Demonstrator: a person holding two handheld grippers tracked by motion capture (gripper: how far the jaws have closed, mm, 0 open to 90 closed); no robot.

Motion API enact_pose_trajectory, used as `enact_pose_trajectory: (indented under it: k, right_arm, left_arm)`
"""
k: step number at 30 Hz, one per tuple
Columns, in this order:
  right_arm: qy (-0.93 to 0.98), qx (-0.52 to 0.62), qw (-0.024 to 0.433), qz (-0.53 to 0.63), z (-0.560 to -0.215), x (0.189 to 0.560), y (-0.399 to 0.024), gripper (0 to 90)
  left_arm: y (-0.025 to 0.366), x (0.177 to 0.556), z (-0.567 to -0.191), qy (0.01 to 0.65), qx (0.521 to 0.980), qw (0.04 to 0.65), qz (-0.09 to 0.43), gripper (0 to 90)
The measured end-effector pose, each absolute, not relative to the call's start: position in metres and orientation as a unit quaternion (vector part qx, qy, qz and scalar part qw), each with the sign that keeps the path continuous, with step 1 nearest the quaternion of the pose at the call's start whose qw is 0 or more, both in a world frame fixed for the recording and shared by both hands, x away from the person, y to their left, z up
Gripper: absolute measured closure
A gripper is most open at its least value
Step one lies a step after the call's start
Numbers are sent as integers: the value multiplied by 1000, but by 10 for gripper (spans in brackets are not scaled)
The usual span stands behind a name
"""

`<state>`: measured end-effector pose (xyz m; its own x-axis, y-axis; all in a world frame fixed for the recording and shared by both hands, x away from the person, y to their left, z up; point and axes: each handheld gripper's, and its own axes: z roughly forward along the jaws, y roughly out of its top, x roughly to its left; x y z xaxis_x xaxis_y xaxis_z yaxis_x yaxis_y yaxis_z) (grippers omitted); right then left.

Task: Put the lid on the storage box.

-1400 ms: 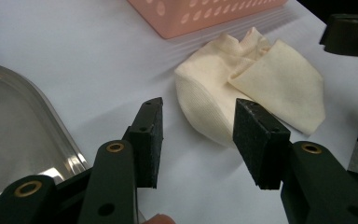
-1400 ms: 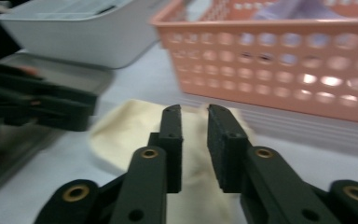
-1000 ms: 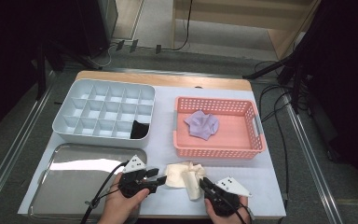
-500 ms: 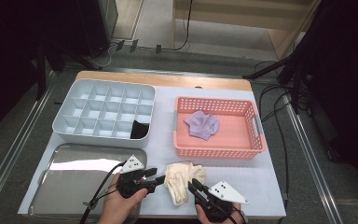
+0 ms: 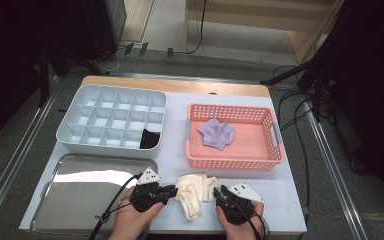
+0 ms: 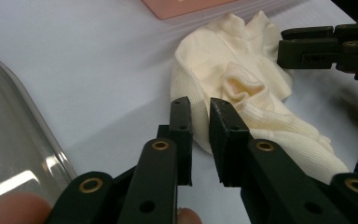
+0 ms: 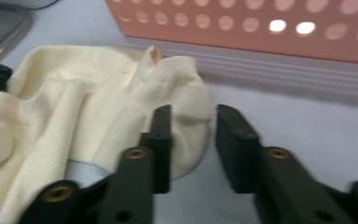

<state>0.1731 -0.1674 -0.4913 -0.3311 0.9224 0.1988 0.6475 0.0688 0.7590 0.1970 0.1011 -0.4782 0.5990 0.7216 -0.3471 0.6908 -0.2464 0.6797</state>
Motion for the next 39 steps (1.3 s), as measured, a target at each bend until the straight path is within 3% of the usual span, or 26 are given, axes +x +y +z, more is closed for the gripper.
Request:
enact_pose_trajectory:
  k: [2,4,6,7,10,12,15,21,25,32,35,36,39]
  right_arm:
    - [716,544,181,399,-491,177,-166,853]
    - [717,541,183,399,-492,181,-166,856]
    - [717,540,190,398,-491,183,-166,841]
    - [708,537,206,410,-488,180,-166,718]
    - [700,517,202,450,-477,167,-163,710]
    - [704,506,196,458,-475,163,-160,721]
    - [736,460,143,476,-476,145,-140,719]
    - [749,469,124,451,-486,140,-126,616]
    - [748,485,97,443,-492,143,-128,821]
    - [712,497,123,480,-478,144,-142,838]
    - [698,515,134,479,-477,148,-153,827]
    - [700,523,139,467,-483,152,-158,730]
    - [696,523,148,469,-484,151,-162,670]
  left_arm:
    - [101,197,-478,447,789,420,16,854]
    - [101,197,-478,448,789,421,14,852]
    - [102,197,-478,446,788,424,10,838]
    - [103,197,-477,445,785,431,7,756]
    - [106,194,-475,442,781,441,19,671]
    - [107,193,-473,440,780,444,20,655]
    - [110,192,-470,442,774,453,24,649]
    - [113,192,-469,444,773,453,26,648]
    - [114,192,-471,445,773,451,25,653]
    - [112,192,-472,441,776,451,23,668]
    - [111,191,-472,442,775,451,26,667]
    - [111,191,-472,440,776,451,27,665]
    - [111,190,-471,439,775,454,29,662]
